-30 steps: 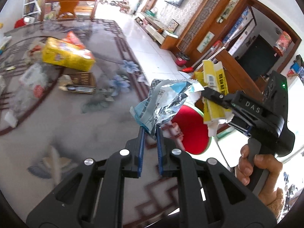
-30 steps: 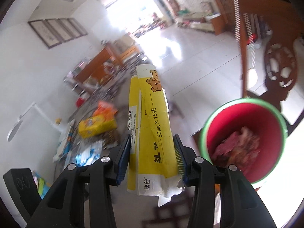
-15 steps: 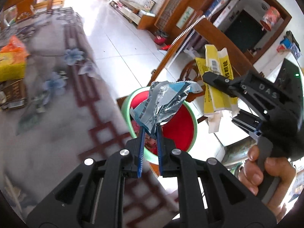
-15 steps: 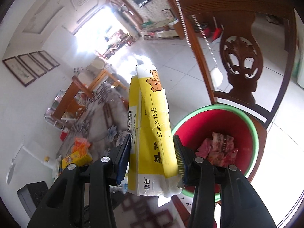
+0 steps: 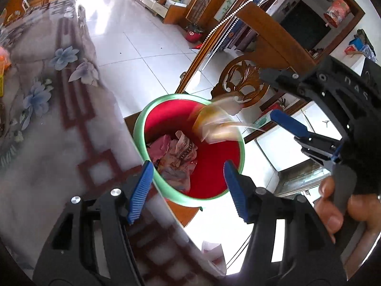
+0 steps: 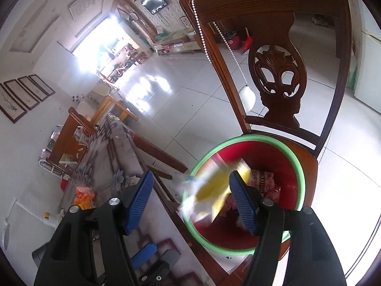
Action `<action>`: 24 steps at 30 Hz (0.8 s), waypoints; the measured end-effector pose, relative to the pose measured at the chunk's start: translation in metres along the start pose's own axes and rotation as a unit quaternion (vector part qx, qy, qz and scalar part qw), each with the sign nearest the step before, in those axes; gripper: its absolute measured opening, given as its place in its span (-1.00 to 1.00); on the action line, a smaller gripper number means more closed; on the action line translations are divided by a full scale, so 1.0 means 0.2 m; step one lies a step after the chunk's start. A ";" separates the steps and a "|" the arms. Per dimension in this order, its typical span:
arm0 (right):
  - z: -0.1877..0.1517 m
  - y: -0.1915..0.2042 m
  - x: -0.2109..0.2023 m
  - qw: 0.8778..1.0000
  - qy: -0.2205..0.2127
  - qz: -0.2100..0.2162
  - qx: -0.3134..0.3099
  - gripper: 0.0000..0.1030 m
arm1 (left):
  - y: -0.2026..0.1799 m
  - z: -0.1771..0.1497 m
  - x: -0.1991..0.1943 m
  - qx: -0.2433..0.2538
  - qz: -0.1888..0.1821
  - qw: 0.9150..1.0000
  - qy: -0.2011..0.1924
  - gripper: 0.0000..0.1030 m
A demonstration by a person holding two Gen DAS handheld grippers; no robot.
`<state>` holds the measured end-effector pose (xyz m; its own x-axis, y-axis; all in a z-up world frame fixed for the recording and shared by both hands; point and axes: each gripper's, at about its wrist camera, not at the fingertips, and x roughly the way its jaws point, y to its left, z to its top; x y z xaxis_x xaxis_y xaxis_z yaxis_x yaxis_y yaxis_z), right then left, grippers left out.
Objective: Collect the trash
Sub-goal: 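Open both tools over the red bucket to drop the items, then move both open tools back over the table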
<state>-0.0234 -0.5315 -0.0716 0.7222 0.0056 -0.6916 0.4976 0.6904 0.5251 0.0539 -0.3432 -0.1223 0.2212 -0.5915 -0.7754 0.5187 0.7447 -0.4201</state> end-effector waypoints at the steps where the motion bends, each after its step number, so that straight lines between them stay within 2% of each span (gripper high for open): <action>1: 0.00 0.01 0.00 1.000 0.002 0.001 -0.002 0.31 | 0.02 -0.01 -0.01 -0.007 -0.001 1.000 -0.003 0.14; 7: -0.02 0.08 0.04 1.000 0.013 0.004 -0.019 0.32 | 0.18 -0.05 -0.17 -0.046 0.006 0.999 -0.027 0.14; 10: -0.03 0.11 0.06 0.999 0.021 0.009 -0.027 0.34 | 0.30 -0.10 -0.33 -0.044 0.038 0.997 -0.050 0.18; 14: -0.07 0.19 0.09 0.998 0.032 0.009 -0.046 0.35 | 0.58 -0.18 -0.62 -0.068 0.094 0.990 -0.087 0.22; 16: -0.09 0.24 0.10 0.997 0.039 0.011 -0.059 0.35 | 0.73 -0.21 -0.75 -0.069 0.140 0.983 -0.100 0.26; 18: -0.12 0.29 0.12 0.996 0.046 0.013 -0.070 0.35 | 0.91 -0.25 -0.93 -0.063 0.217 0.967 -0.114 0.30; 20: -0.16 0.35 0.13 0.995 0.054 0.015 -0.083 0.35 | 1.08 -0.27 -1.07 -0.074 0.271 0.953 -0.117 0.35; 22: -0.20 0.43 0.15 0.993 0.061 0.016 -0.102 0.36 | 1.24 -0.29 -1.18 -0.095 0.302 0.941 -0.120 0.38; 24: -0.25 0.51 0.17 0.990 0.066 0.016 -0.122 0.37 | 1.42 -0.32 -1.28 -0.122 0.341 0.923 -0.126 0.38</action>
<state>0.0270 -0.4253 -0.0662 0.6587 0.1142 -0.7437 0.3330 0.8421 0.4242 0.0922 0.0396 -0.0743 0.6296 0.0108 -0.7768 -0.0069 0.9999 0.0082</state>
